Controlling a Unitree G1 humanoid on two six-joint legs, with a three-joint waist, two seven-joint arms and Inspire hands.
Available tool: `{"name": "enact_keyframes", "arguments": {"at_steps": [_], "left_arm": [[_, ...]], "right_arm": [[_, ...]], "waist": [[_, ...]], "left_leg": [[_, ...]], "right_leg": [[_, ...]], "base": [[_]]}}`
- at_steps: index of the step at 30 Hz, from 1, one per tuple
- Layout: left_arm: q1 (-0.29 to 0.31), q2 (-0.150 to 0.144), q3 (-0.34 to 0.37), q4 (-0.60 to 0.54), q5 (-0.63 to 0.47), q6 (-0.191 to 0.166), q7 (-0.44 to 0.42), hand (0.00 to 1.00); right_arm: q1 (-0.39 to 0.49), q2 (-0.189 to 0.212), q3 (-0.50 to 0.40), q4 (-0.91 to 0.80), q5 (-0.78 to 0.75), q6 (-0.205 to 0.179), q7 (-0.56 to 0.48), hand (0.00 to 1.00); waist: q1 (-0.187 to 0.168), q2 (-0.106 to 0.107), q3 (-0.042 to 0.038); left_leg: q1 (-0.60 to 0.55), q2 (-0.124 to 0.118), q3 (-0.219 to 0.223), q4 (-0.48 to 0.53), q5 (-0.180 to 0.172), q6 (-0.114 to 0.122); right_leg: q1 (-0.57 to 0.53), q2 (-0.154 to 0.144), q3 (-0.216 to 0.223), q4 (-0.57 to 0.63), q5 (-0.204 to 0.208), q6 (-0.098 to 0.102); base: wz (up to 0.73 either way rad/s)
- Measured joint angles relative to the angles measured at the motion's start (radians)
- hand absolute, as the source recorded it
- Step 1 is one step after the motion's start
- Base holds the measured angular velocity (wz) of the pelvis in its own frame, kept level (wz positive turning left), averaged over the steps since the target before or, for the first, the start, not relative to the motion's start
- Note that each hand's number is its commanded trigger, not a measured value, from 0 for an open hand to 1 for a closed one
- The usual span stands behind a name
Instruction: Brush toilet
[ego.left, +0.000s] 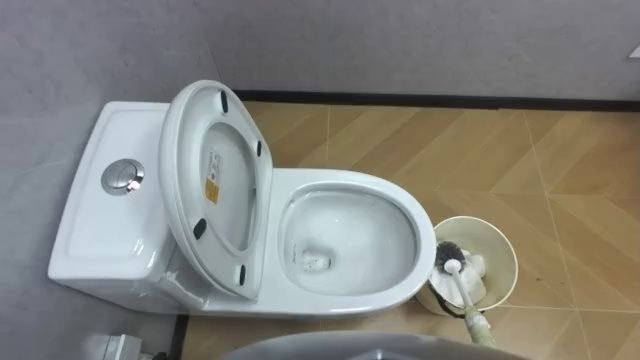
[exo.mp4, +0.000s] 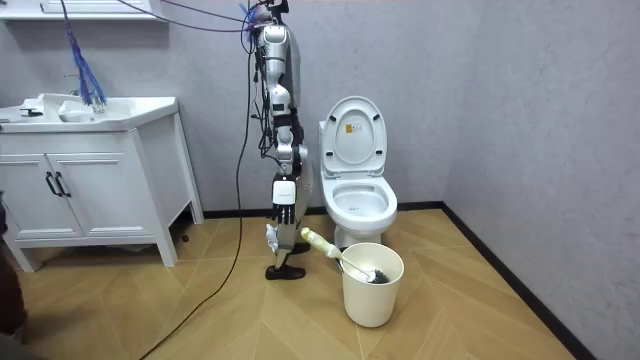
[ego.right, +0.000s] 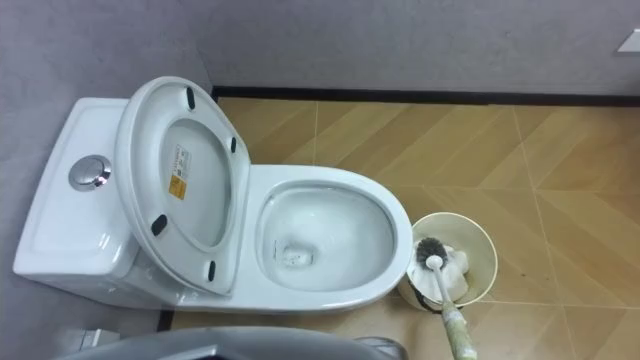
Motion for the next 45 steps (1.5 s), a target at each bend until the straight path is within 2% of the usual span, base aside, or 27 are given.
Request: {"name": "enact_keyframes", "arguments": {"at_steps": [10, 14, 23, 26, 34, 39, 45], "left_arm": [[0.004, 0.000, -0.022, 0.002, 0.000, 0.004, 0.002, 0.00], [0.002, 0.000, -0.033, 0.003, -0.002, 0.005, 0.004, 0.00], [-0.008, 0.001, -0.041, -0.002, -0.001, 0.003, 0.034, 0.00], [-0.010, 0.002, -0.042, -0.003, -0.001, -0.007, 0.051, 0.00], [-0.009, 0.003, -0.043, -0.006, -0.001, -0.048, 0.100, 0.00], [-0.011, 0.004, -0.043, -0.016, -0.002, -0.077, 0.106, 0.00], [-0.021, 0.015, -0.050, -0.044, -0.043, -0.124, 0.123, 0.00]], "right_arm": [[0.000, 0.000, 0.005, -0.009, -0.011, -0.002, -0.012, 0.00], [-0.004, -0.001, 0.007, -0.011, 0.000, -0.006, -0.053, 0.00], [-0.001, -0.001, -0.004, -0.051, 0.035, -0.040, -0.189, 0.00], [-0.003, -0.001, -0.011, -0.069, 0.037, -0.071, -0.239, 0.00], [0.002, -0.001, -0.042, -0.165, 0.093, -0.131, -0.356, 0.00], [-0.005, -0.001, -0.042, -0.215, 0.144, -0.195, -0.397, 0.00], [-0.001, 0.000, -0.028, -0.253, 0.184, -0.223, -0.433, 0.00]], "waist": [[0.001, 0.006, 0.0004], [0.003, 0.005, 0.0004], [-0.002, 0.004, -0.0006], [-0.001, 0.000, -0.0028], [0.002, 0.002, -0.0026], [0.003, 0.002, -0.0052], [0.011, 0.007, -0.0073]], "left_leg": [[0.001, 0.000, 0.000, 0.000, 0.000, 0.000], [0.001, 0.001, 0.004, 0.000, 0.000, 0.000], [-0.004, -0.001, 0.005, 0.001, 0.000, 0.000], [-0.004, -0.001, 0.005, 0.001, 0.000, 0.000], [-0.007, 0.000, 0.006, 0.003, 0.000, 0.000], [-0.020, 0.000, 0.006, 0.004, 0.000, 0.000], [-0.042, 0.001, 0.008, 0.004, 0.000, 0.000]], "right_leg": [[0.001, 0.000, -0.001, 0.002, 0.000, 0.000], [-0.002, 0.000, 0.003, 0.002, 0.000, 0.000], [-0.003, -0.001, -0.001, -0.004, 0.000, 0.001], [-0.003, -0.001, 0.001, -0.004, 0.000, 0.000], [-0.007, 0.000, 0.002, -0.005, 0.000, 0.000], [-0.019, 0.000, 0.002, -0.004, 0.000, 0.000], [-0.043, 0.000, 0.000, 0.000, 0.000, 0.000]], "base": [[0.00], [-0.02], [0.00], [0.00], [0.00], [0.00], [0.00]]}}
